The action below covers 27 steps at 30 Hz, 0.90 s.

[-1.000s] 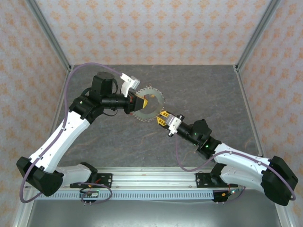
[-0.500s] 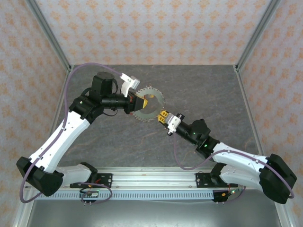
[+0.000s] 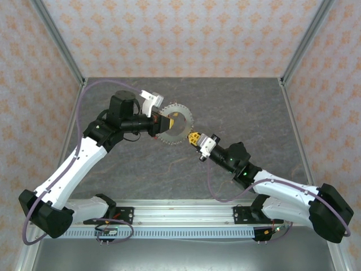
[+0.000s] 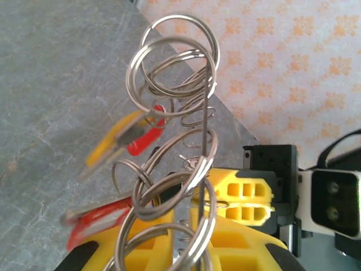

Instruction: Put the keys on the keyring

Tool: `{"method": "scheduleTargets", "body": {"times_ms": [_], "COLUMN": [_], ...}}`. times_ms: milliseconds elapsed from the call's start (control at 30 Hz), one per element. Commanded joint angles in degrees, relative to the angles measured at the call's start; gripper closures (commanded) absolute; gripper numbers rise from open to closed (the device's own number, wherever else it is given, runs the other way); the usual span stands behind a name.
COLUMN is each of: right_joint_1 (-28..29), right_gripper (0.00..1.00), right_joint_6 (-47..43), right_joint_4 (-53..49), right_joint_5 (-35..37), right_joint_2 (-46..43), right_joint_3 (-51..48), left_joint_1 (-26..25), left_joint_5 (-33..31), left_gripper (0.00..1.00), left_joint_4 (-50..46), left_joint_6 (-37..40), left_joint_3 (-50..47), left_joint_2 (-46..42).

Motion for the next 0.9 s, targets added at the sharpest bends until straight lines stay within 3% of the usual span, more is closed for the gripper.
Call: {"method": "scheduleTargets", "body": {"times_ms": [0,67,167,233,333,533,733,867], "right_joint_1": [0.2,0.2,-0.8,-1.7,-3.4,-5.3,-6.3,-6.5], "right_gripper": [1.00,1.00,1.00,1.00,1.00,1.00,1.00,1.00], "right_joint_6": [2.9,3.8,5.7,7.2,9.7,12.1,15.5,16.1], "right_joint_4": [1.5,0.5,-1.4,-2.6,-4.8,-11.0,-13.9,-15.5], "right_joint_5": [-0.9,-1.3,-3.0,-4.9,-7.6,-14.1,-14.2,-15.7], "right_joint_2": [-0.8,-0.8,-0.7,-0.5,-0.1,1.7,5.9,9.5], "right_joint_3": [1.1,1.4,1.7,1.9,2.1,3.5,5.2,6.7], "left_joint_1": [0.5,0.5,0.5,0.5,0.5,0.5,0.4,0.4], "left_joint_5": [-3.9,-5.4,-8.2,-11.6,-13.5,-13.2,-17.8,-18.9], "left_gripper": [0.96,0.89,0.87,0.74,0.67,0.65,0.52,0.52], "left_joint_4": [6.4,7.0,6.5,5.6,6.3,12.0,11.6,15.8], "left_joint_6": [-6.0,-8.4,-10.7,-12.6,-15.0,-19.4,-19.9,-21.7], "left_joint_3": [-2.8,-4.4,-6.9,-8.6,-11.7,-17.5,-22.7,-27.2], "left_joint_2": [-1.0,-1.0,-1.0,-0.9,-0.3,1.6,3.8,5.2]}}
